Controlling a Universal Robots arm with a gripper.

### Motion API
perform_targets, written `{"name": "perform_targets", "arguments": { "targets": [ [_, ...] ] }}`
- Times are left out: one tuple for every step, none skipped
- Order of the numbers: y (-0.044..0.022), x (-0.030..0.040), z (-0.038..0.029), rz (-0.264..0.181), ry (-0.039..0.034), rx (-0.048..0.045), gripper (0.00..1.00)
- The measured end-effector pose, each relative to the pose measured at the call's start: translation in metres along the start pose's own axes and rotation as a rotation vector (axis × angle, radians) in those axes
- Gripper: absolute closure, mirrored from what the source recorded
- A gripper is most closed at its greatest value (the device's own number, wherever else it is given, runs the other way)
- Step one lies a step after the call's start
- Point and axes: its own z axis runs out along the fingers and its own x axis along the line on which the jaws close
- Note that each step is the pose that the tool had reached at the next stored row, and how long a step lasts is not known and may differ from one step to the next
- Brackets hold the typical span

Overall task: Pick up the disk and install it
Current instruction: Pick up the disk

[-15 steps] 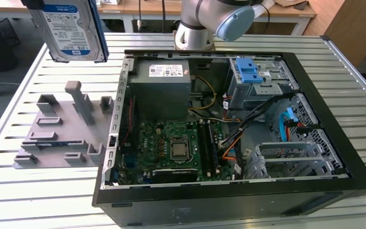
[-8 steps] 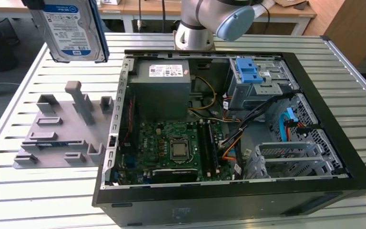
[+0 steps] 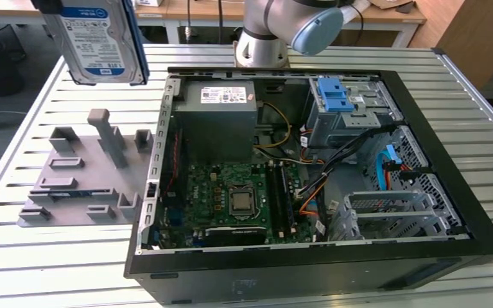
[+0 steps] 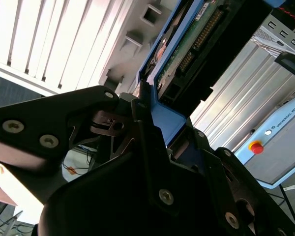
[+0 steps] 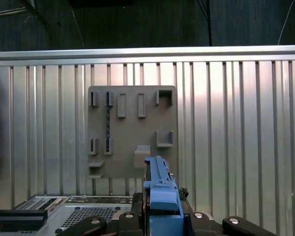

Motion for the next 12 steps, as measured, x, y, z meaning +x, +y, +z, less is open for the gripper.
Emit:
{"name": "perform_targets", "arguments": {
  "targets": [
    [-0.0002, 0.0001, 0.0, 0.0, 0.0, 0.0, 0.64],
    [-0.0005, 0.0002, 0.0, 0.0, 0.0, 0.0, 0.64],
    [-0.0007, 0.0003, 0.0, 0.0, 0.0, 0.0, 0.64],
    [-0.0009, 0.0004, 0.0, 0.0, 0.0, 0.0, 0.64],
    [-0.0011, 0.0005, 0.0, 0.0, 0.0, 0.0, 0.64],
    [-0.0013, 0.0006, 0.0, 0.0, 0.0, 0.0, 0.64],
    [-0.0015, 0.0007, 0.0, 0.0, 0.0, 0.0, 0.64],
    [-0.0017, 0.0008, 0.0, 0.0, 0.0, 0.0, 0.64],
    [-0.0019, 0.0009, 0.0, 0.0, 0.0, 0.0, 0.64],
    [-0.0021, 0.001, 0.0, 0.0, 0.0, 0.0, 0.64],
    [-0.0023, 0.0011, 0.0, 0.0, 0.0, 0.0, 0.64],
    [-0.0025, 0.0012, 0.0, 0.0, 0.0, 0.0, 0.64]
  ]
}}
